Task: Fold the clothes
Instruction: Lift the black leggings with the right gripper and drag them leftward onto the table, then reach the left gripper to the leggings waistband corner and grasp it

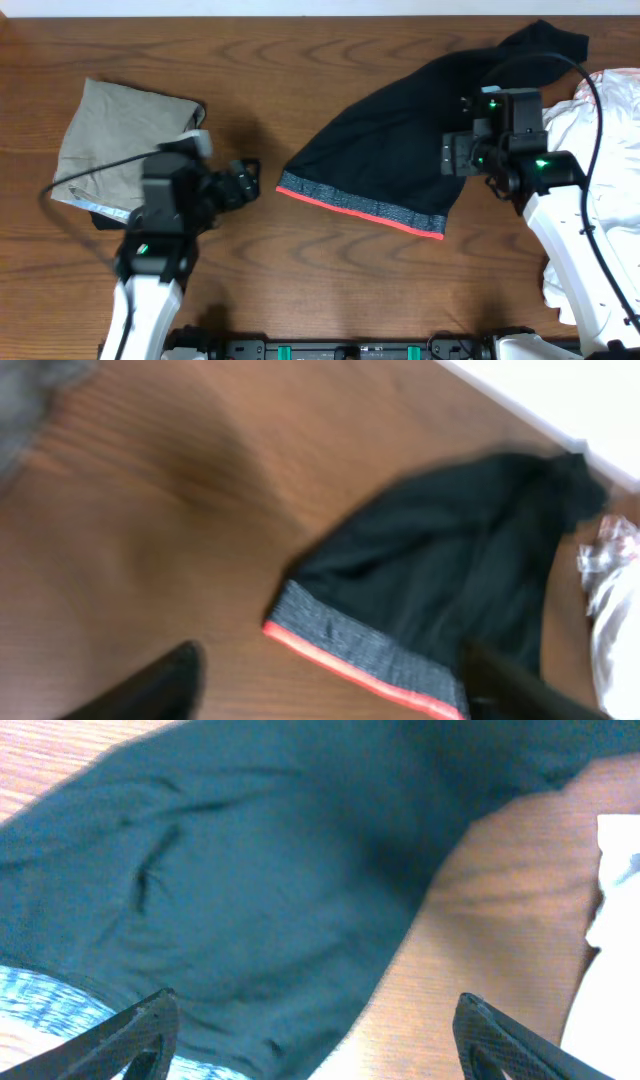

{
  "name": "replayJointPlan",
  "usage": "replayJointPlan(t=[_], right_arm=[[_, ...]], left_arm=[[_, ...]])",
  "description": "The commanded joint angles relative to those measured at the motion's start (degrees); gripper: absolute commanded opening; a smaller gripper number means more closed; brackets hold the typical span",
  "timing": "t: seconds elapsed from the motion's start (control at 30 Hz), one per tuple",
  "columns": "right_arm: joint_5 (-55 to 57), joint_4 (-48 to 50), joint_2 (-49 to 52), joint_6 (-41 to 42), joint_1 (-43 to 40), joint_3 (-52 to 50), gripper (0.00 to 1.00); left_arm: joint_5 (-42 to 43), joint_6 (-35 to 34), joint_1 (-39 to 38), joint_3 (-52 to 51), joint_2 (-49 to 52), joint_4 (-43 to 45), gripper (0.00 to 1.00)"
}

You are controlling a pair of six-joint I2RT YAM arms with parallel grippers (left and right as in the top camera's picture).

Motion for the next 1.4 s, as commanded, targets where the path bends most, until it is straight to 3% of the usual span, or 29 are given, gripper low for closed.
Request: replayJointPlan(t=[0.0,0.2,0.3,0.63,0.8,0.93,1.17,1.23,1.37], right_arm=[[0.7,-0.9,0.0,0.7,-1.3,0.0,0.82],[0.7,-2.6,0.0,0.7,-1.4,0.0,0.79],[0.7,-3.0,0.0,0.7,-1.4,0.0,0.79],[0.7,-3.8,0.0,0.7,-1.4,0.0,0.79],[0.2,-4.6,0.0,0.9,-1.4,0.0,0.79],[-0.3,-5.2,0.0,0.9,-1.4,0.0,0.78],[-3.8,-6.1,0.0,2.2,-1.3,0.0,0.78],[-4.7,-6.1,0.0,2.2,-1.3,0.0,0.79],[-4.1,-6.0,0.0,2.2,-1.4,0.0,0.79]], left_arm=[[2.1,0.0,-4.1,1.1,6.7,3.2,0.59],[2.1,-0.4,-11.1,1.1,20.7,16.0,0.13],[3.6,-2.9,-13.3,1.1,26.3,19.3,0.06],[4.6,-6.9,-15.0,1.1,39.8,24.9,0.06],[-3.8,-7.5,-13.7,1.2,41.7,27.8,0.06],[-10.4,-4.9,-11.4,1.5,42.5,32.6,0.06],[-16.1,2.1,-6.9,2.2,46.8,49.8,0.06],[-15.0,1.6,-5.8,3.8,48.1,51.1,0.06],[-4.0,1.6,-5.3,5.8,46.8,49.5,0.06]])
